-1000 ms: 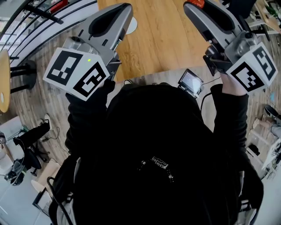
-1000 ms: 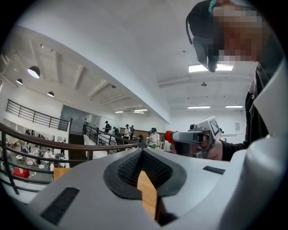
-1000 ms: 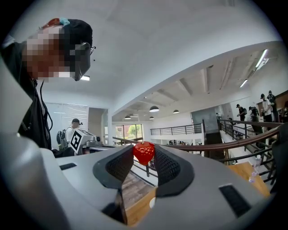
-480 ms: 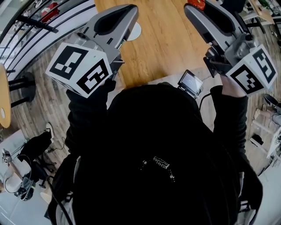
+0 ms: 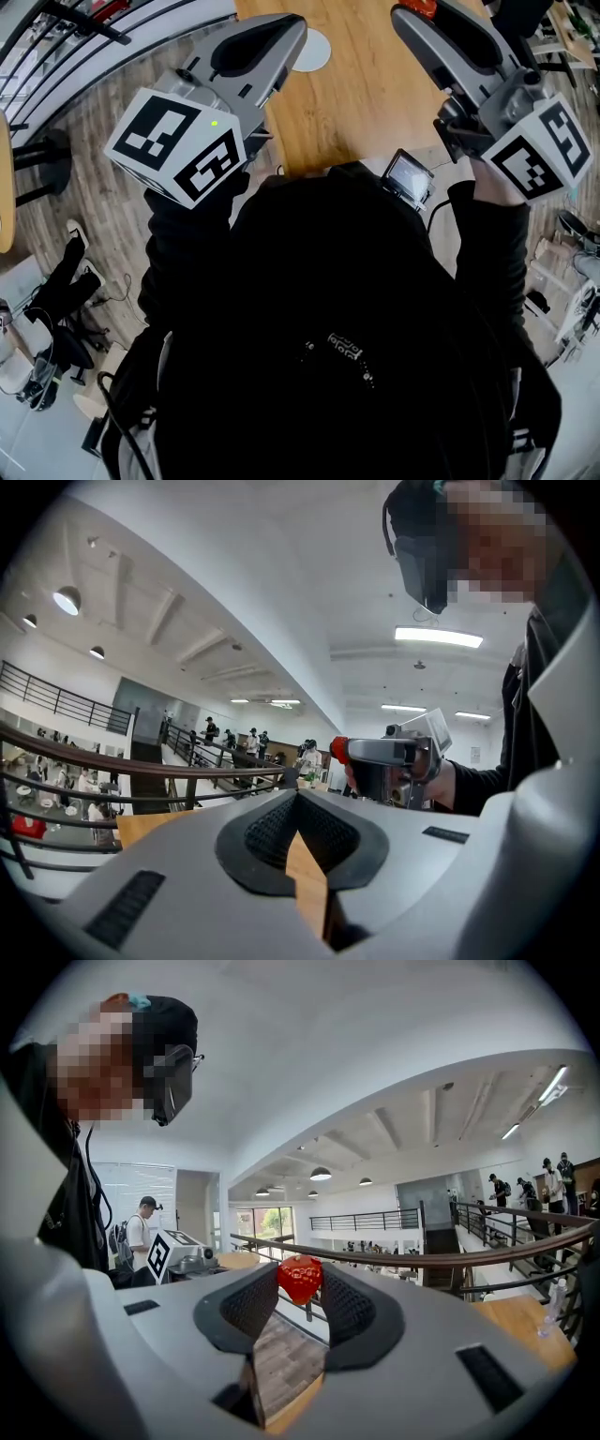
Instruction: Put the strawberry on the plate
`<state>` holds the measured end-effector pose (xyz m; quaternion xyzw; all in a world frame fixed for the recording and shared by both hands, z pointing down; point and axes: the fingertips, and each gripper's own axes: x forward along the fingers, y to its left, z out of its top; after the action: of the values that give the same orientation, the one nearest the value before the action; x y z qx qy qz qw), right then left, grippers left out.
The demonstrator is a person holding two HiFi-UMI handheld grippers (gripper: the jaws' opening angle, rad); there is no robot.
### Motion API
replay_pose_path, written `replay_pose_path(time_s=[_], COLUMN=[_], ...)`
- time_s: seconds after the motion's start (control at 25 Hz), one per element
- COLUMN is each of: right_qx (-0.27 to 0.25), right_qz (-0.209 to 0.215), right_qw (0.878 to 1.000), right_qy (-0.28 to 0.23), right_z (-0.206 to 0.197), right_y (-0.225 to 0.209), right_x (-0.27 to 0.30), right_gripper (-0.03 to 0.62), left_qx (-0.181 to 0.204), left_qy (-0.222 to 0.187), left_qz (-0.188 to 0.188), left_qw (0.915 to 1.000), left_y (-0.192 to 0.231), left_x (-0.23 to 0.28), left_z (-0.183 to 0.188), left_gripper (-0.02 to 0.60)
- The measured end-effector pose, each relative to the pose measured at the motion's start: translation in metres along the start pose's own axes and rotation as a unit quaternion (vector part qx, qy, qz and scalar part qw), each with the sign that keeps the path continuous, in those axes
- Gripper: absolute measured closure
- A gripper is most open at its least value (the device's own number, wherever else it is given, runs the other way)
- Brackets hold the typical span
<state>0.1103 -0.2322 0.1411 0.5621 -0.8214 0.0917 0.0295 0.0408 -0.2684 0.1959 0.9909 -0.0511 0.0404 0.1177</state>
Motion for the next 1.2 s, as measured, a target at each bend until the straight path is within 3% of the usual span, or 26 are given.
replay_pose_path(time_s=[0.2, 0.68, 1.2], right_qx=[0.008, 0.004, 0.027], right_qz=[0.008, 0.053, 0.084], right_qw=[1.0, 0.998, 0.996], right_qy=[0.014, 0.016, 0.03], right_z=[-0.007, 0.0, -0.015], right_y=[0.016, -0.006, -0.036], right_x=[-0.014, 0.023, 0.041], right_gripper=[0.444, 0.444, 0.444], left_qx=[-0.013, -0.008, -0.037], left_qy=[-0.006, 0.001, 0.022], left_qz=[0.002, 0.042, 0.086], left_qw=[0.9999, 0.9991, 0.9954], left_y=[-0.015, 0.013, 0.031], left_x=[-0.016, -0.006, 0.012], left_z=[-0.005, 0.0, -0.019], left_gripper=[0.577, 0.577, 0.577])
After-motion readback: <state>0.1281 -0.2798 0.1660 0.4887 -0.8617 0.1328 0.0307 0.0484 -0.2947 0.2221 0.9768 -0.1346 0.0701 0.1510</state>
